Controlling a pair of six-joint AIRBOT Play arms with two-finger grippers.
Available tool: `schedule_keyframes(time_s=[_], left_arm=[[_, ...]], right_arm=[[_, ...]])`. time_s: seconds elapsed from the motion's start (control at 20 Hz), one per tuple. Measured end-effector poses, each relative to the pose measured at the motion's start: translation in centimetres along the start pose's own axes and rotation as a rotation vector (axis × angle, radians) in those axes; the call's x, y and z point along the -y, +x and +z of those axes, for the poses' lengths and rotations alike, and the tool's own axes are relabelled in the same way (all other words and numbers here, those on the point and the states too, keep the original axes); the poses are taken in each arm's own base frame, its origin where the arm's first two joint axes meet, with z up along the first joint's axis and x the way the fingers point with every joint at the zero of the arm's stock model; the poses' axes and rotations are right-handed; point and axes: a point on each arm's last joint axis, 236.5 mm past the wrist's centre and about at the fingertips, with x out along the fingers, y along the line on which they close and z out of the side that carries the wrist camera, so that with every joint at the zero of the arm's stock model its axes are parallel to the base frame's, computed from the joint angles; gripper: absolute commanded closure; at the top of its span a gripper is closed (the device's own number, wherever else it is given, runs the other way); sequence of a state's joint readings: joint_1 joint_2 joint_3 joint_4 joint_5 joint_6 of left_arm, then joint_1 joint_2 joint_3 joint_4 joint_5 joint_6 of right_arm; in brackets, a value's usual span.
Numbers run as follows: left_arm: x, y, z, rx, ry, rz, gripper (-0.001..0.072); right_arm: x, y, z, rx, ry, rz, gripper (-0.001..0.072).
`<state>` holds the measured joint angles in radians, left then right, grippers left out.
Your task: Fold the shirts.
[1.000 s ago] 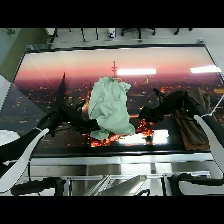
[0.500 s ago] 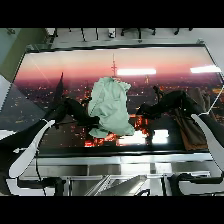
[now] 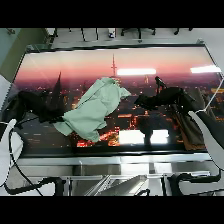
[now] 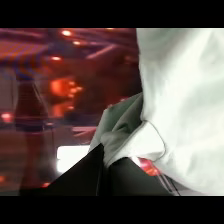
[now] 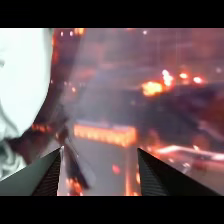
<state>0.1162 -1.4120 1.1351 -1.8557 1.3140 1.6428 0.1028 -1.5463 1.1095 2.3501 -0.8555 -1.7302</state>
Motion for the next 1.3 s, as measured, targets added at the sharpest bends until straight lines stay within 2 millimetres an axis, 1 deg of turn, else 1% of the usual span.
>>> schedule_keyframes(time_s=[0.05, 0.1, 0.15, 0.25, 0.4, 0.55, 0.65, 0.8, 0.95, 1.05, 1.1, 1.15, 1.2, 1.25, 1.3], left_arm=[[-0.8, -0.3, 0.2, 0.009, -0.01, 0.003, 0.0689], [-1.3, -0.5, 0.3, 0.016, -0.015, 0.006, 0.0689], [-1.9, -0.7, 0.4, 0.024, -0.016, 0.011, 0.0689], [-2.7, -0.9, 0.8, 0.045, -0.017, 0.021, 0.0689], [-3.3, -1.1, 1.4, 0.069, -0.008, 0.03, 0.0689], [-3.5, -1.2, 1.8, 0.086, 0.003, 0.036, 0.0689], [-3.6, -1.2, 2.0, 0.095, 0.013, 0.039, 0.0689], [-3.7, -1.2, 2.2, 0.105, 0.023, 0.044, 0.0689], [-3.7, -1.2, 2.3, 0.107, 0.027, 0.044, 0.0689], [-3.7, -1.3, 2.3, 0.109, 0.03, 0.044, 0.0689], [-3.7, -1.3, 2.3, 0.109, 0.03, 0.044, 0.0689], [-3.7, -1.3, 2.3, 0.11, 0.03, 0.044, 0.0689], [-3.7, -1.3, 2.3, 0.11, 0.03, 0.044, 0.0689], [-3.7, -1.3, 2.3, 0.11, 0.03, 0.044, 0.0689], [-3.7, -1.3, 2.3, 0.11, 0.031, 0.044, 0.0689]], right_arm=[[-0.3, 0.8, 0.1, 0.006, 0.014, 0.003, 0.0316], [-0.6, 1.5, 0.4, 0.012, 0.03, 0.009, 0.0327], [-0.9, 2.4, 0.7, 0.014, 0.041, 0.015, 0.0326], [-1.8, 4.0, 1.9, 0.024, 0.069, 0.031, 0.0324], [-2.7, 6.2, 4.4, 0.042, 0.13, 0.052, 0.0318], [-3.0, 8.0, 6.2, 0.051, 0.185, 0.065, 0.0319], [-2.8, 9.1, 6.8, 0.045, 0.221, 0.069, 0.0319], [-2.5, 10.3, 6.7, 0.02, 0.261, 0.069, 0.0319], [-2.3, 10.7, 6.8, 0.012, 0.281, 0.07, 0.0319], [-2.0, 11.0, 7.2, 0.025, 0.299, 0.07, 0.0319], [-1.8, 11.2, 7.5, 0.04, 0.311, 0.069, 0.0332], [-1.6, 11.4, 7.9, 0.054, 0.324, 0.068, 0.0383], [-1.3, 11.6, 8.2, 0.066, 0.336, 0.065, 0.0456], [-1.0, 11.9, 8.5, 0.077, 0.347, 0.062, 0.0552], [-0.8, 12.1, 8.7, 0.084, 0.353, 0.059, 0.0679]])
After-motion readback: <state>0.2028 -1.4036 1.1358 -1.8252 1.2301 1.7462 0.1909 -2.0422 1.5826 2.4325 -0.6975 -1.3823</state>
